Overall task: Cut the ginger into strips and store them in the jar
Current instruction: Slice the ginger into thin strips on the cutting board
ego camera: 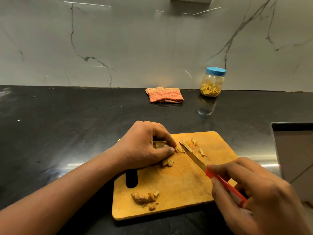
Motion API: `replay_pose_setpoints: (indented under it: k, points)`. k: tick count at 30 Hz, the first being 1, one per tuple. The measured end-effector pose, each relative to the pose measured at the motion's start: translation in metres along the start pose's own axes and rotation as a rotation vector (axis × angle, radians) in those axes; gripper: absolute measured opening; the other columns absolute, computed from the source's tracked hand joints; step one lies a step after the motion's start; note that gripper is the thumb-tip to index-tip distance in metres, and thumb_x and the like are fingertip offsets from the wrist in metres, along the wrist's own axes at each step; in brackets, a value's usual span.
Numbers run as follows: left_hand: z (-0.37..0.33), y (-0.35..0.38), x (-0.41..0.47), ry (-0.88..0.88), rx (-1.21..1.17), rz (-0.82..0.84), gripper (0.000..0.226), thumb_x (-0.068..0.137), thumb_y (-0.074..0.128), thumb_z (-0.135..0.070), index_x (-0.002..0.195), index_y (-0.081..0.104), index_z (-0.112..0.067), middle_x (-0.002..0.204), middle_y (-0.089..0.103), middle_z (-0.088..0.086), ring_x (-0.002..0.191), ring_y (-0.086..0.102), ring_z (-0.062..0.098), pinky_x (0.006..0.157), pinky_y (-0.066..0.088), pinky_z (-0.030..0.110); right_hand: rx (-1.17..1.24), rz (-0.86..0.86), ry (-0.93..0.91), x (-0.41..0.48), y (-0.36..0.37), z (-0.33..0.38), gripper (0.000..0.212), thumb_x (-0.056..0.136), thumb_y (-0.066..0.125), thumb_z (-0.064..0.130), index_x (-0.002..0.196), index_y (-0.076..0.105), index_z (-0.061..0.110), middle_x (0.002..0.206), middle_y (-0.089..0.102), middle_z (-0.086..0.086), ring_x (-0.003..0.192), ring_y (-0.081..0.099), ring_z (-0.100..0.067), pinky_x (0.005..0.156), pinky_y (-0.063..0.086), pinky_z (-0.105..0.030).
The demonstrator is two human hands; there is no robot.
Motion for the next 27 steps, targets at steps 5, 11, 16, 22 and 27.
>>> replay_pose_setpoints:
  k: [5, 11, 16, 22, 27]
  points:
    - [-0.002, 0.0, -0.001, 0.009, 0.0, -0.003, 0.01, 0.083, 0.077, -0.025, 0.092, 0.08, -0.029, 0.098, 0.07, -0.017, 0.096, 0.064, 0.0, 0.086, 0.057, 0.025, 0.03, 0.038, -0.002, 0.0, 0.002, 0.001, 0.015, 0.069, 0.069, 0.023, 0.082, 0.074, 0.026, 0.076, 0.059, 0.013, 0.058, 0.046, 0.01, 0.059, 0.032, 0.003]
    - [0.005, -0.009, 0.001, -0.074, -0.108, -0.054, 0.013, 0.086, 0.073, -0.013, 0.09, 0.078, -0.025, 0.091, 0.074, -0.006, 0.087, 0.071, 0.01, 0.083, 0.06, 0.035, 0.025, 0.032, -0.028, -0.001, 0.0, 0.01, 0.013, 0.07, 0.068, 0.024, 0.08, 0.074, 0.027, 0.074, 0.057, 0.014, 0.056, 0.043, 0.011, 0.058, 0.031, 0.004]
    - [0.013, -0.027, 0.002, -0.183, -0.082, 0.03, 0.01, 0.084, 0.075, -0.017, 0.085, 0.079, -0.026, 0.093, 0.074, -0.009, 0.094, 0.07, 0.009, 0.091, 0.058, 0.036, 0.024, 0.029, -0.031, -0.003, 0.007, 0.008, 0.012, 0.067, 0.069, 0.023, 0.077, 0.073, 0.028, 0.072, 0.057, 0.013, 0.055, 0.039, 0.012, 0.059, 0.031, 0.003]
    - [0.009, -0.021, 0.001, -0.16, 0.075, 0.183, 0.018, 0.076, 0.079, -0.04, 0.094, 0.077, -0.037, 0.103, 0.07, -0.02, 0.107, 0.06, 0.001, 0.105, 0.047, 0.039, 0.039, 0.035, 0.004, 0.001, 0.003, -0.006, 0.015, 0.074, 0.06, 0.031, 0.081, 0.073, 0.028, 0.075, 0.057, 0.015, 0.06, 0.044, 0.012, 0.06, 0.033, 0.001]
    - [0.005, -0.016, 0.001, -0.158, 0.119, 0.115, 0.016, 0.083, 0.076, -0.033, 0.098, 0.076, -0.037, 0.097, 0.069, -0.019, 0.101, 0.058, -0.001, 0.105, 0.043, 0.03, 0.026, 0.027, 0.001, 0.005, 0.002, -0.001, 0.022, 0.075, 0.055, 0.035, 0.084, 0.073, 0.025, 0.075, 0.058, 0.014, 0.061, 0.048, 0.01, 0.058, 0.033, 0.003]
Point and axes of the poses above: each hand's wrist, its own x-axis towards the middle knuckle, its own y-axis out of the palm, z = x × y, the point moved 6 cm from there along x, towards the middle knuckle
